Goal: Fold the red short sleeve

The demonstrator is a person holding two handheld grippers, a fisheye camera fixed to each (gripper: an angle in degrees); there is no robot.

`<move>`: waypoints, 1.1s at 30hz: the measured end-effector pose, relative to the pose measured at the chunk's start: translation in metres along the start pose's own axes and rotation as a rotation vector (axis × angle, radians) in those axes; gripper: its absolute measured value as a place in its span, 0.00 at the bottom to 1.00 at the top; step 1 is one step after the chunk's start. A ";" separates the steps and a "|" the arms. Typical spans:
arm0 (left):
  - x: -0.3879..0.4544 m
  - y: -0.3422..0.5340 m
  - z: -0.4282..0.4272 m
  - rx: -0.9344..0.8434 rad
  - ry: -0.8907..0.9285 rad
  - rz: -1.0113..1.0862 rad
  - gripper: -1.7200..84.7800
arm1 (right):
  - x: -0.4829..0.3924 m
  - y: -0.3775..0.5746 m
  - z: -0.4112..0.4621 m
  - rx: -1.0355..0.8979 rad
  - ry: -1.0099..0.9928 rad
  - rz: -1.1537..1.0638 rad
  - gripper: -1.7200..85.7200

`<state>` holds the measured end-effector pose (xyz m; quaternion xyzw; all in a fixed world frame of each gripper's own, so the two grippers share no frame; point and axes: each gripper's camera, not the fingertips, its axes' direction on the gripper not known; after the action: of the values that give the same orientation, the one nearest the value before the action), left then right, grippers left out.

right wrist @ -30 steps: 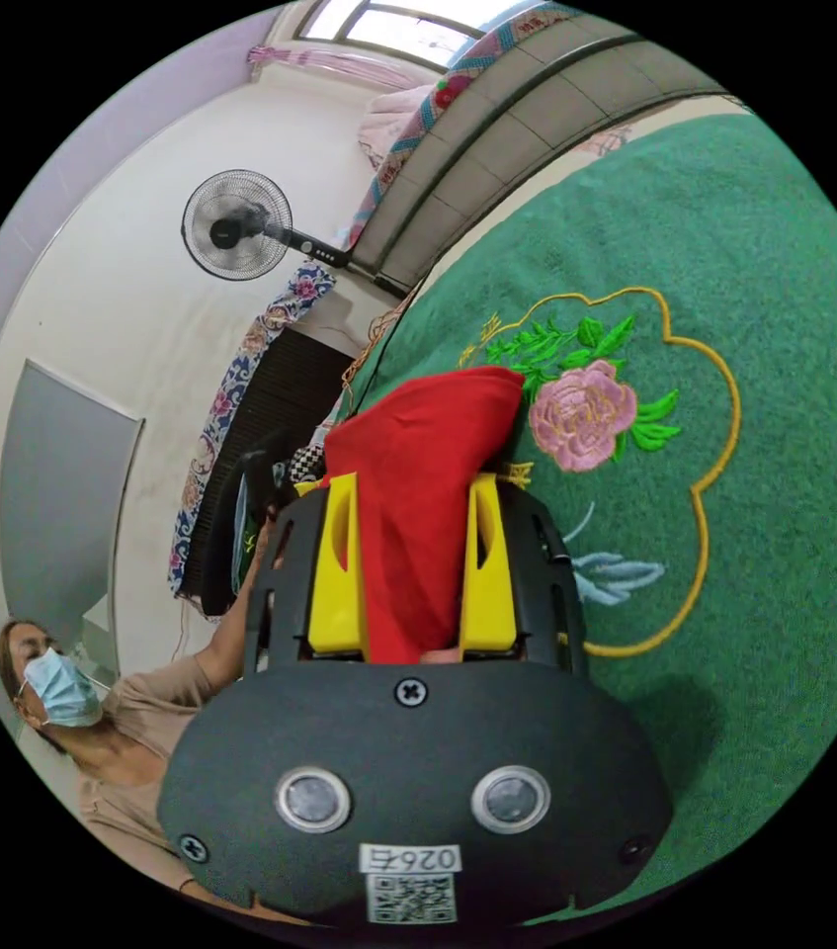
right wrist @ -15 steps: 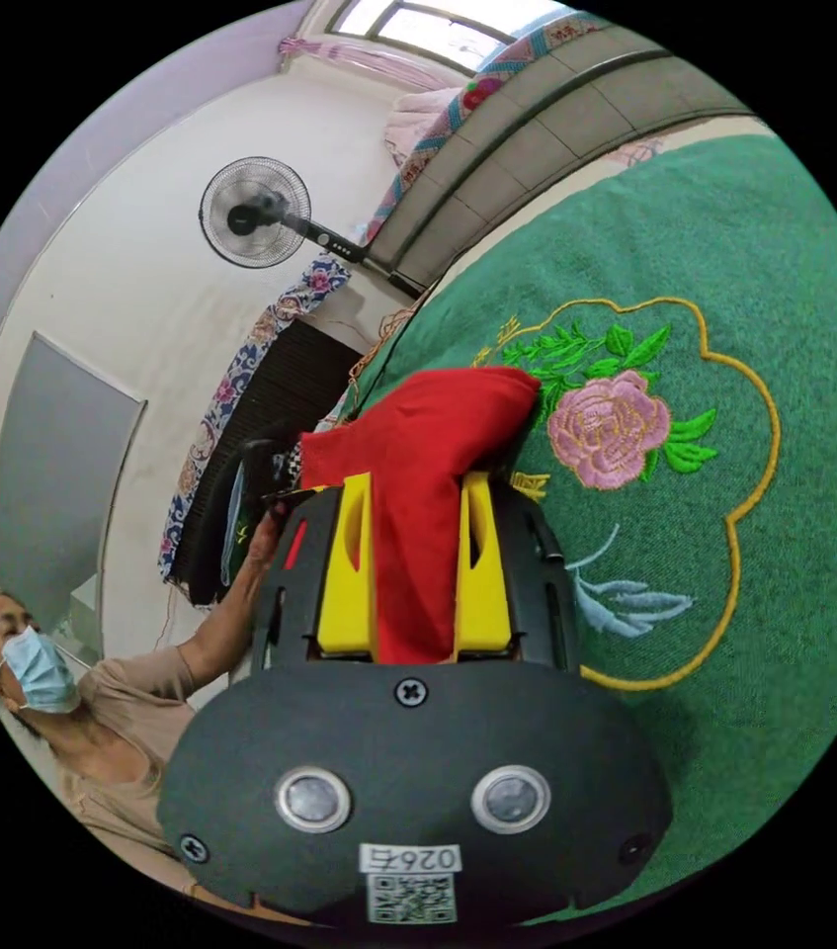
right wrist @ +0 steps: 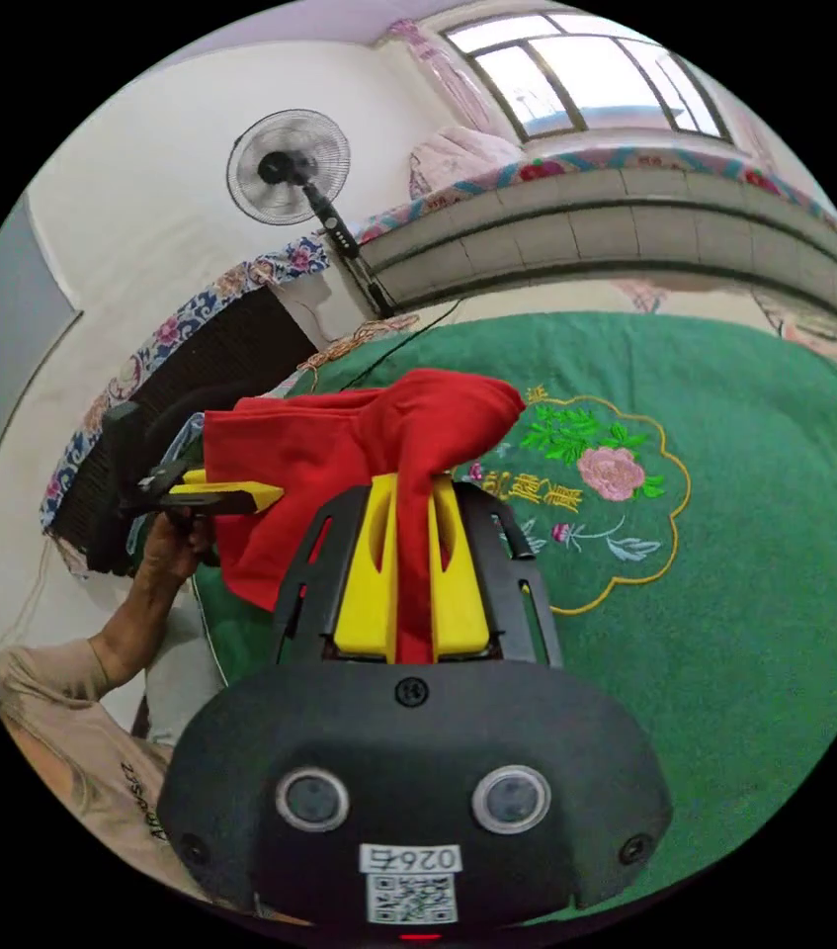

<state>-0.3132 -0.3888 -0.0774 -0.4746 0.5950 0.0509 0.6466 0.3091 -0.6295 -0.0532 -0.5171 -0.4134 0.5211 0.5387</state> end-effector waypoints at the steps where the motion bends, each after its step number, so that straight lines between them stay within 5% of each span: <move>1: 0.017 0.012 -0.018 0.035 -0.031 0.031 0.10 | -0.019 -0.001 -0.005 0.008 0.019 -0.034 0.02; 10: 0.121 0.177 -0.210 0.365 -0.384 -0.008 0.10 | -0.335 -0.011 -0.035 0.119 0.017 -0.580 0.02; 21: 0.079 0.339 -0.385 0.613 -0.656 -0.431 0.11 | -0.696 -0.081 0.070 0.076 -0.164 -1.033 0.03; 27: -0.020 0.417 -0.366 0.436 -0.640 -0.941 0.14 | -0.753 -0.092 0.170 -0.081 0.021 -0.786 0.01; 30: 0.034 0.441 -0.357 0.646 -0.754 -0.796 0.07 | -0.741 -0.062 0.147 -0.053 -0.218 -0.813 0.01; 33: 0.096 0.443 -0.333 0.847 -0.962 -0.542 0.02 | -0.733 -0.024 0.138 0.033 -0.095 -0.866 0.01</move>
<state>-0.8049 -0.4201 -0.3480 -0.2380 0.0714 -0.1443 0.9578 0.0927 -1.3348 0.0564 -0.2627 -0.6080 0.2769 0.6961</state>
